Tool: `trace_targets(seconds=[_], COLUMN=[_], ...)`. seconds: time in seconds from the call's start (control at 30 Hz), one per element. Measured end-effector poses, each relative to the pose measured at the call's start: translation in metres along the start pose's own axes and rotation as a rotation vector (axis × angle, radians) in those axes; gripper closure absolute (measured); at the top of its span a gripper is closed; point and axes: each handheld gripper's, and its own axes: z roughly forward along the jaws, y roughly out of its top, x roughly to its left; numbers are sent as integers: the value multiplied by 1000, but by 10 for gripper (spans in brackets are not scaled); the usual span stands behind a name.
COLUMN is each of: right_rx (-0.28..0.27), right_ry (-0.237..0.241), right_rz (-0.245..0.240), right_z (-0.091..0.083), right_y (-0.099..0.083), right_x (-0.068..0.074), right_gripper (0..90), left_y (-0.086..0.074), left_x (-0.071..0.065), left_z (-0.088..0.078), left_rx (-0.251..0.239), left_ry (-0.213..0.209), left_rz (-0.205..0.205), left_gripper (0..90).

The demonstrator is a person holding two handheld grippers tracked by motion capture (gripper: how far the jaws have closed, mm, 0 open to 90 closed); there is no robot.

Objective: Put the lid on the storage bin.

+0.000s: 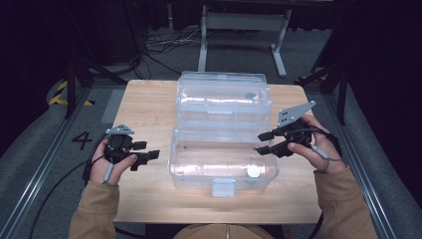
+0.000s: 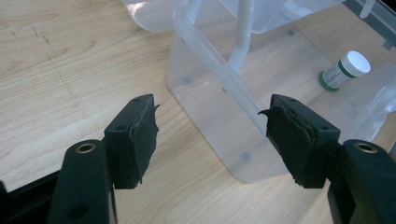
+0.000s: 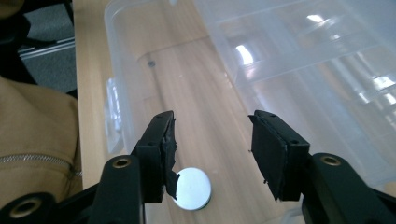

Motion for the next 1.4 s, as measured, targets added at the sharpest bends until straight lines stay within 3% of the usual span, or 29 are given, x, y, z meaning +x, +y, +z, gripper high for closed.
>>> trace_targets(seconds=[0.27, 0.53, 0.73, 1.03, 1.3, 1.4], right_rx=[-126, -160, -147, -83, -33, -41], right_ry=[-82, -133, -187, -164, -113, -113], right_rz=[74, 85, 82, 115, 137, 134], right_z=[-12, -14, -8, 11, 23, 24], right_y=[10, 22, 38, 43, 42, 42], right_x=[-20, -37, -53, -74, -82, -83], right_gripper=[500, 505, 504, 545, 662, 682], left_y=[-1, 2, 3, 4, 6, 7], left_x=[-6, -13, -16, -20, -25, -29], left_z=[0, 2, 2, 2, 4, 5], left_rx=[4, 3, 2, 2, 5, 10], left_ry=[-7, -35, -48, -64, -81, -89], left_rz=[14, 45, 64, 81, 92, 108], left_gripper=[340, 341, 342, 342, 342, 343])
